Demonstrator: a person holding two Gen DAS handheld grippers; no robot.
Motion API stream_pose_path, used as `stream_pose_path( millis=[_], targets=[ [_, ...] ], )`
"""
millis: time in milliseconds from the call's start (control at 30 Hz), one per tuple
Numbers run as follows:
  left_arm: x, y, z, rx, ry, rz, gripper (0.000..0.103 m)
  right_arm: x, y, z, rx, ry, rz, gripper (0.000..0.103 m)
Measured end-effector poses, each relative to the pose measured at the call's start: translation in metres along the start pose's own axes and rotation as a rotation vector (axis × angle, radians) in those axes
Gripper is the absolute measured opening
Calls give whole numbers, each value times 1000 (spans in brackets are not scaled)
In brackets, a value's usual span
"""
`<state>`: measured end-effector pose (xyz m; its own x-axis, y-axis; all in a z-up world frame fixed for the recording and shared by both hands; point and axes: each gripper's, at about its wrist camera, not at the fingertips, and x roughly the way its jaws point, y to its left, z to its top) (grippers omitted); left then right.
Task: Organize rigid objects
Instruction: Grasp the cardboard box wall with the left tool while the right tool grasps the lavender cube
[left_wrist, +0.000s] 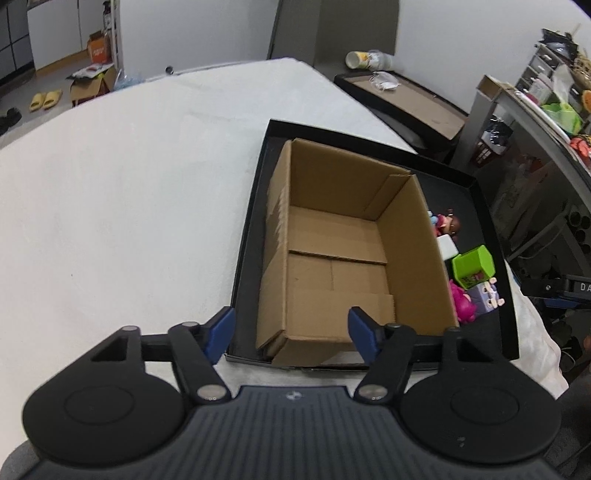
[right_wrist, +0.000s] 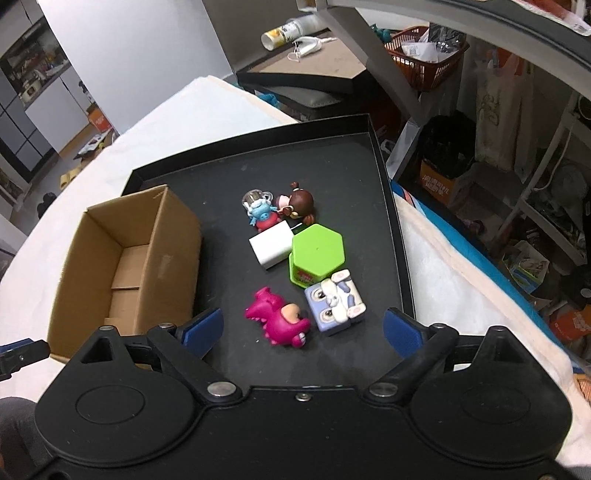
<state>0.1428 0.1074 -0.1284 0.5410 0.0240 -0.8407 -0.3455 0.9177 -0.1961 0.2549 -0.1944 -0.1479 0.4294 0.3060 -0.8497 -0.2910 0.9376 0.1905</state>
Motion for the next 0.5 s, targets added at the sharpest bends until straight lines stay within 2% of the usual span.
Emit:
stream_pose_path(
  millis=[100, 233, 433, 500],
  targets=[
    [10, 4, 1, -18, 21, 1, 58, 10, 0, 7, -29, 36, -5, 93],
    [23, 7, 0, -33, 40, 9, 45, 26, -7, 12, -25, 40, -12, 93],
    [33, 13, -4, -59, 14, 13, 39, 48, -19, 12, -20, 44, -11, 91],
    [34, 15, -6, -66, 3, 16, 37, 57, -25, 13, 0, 69, -5, 81]
  ],
)
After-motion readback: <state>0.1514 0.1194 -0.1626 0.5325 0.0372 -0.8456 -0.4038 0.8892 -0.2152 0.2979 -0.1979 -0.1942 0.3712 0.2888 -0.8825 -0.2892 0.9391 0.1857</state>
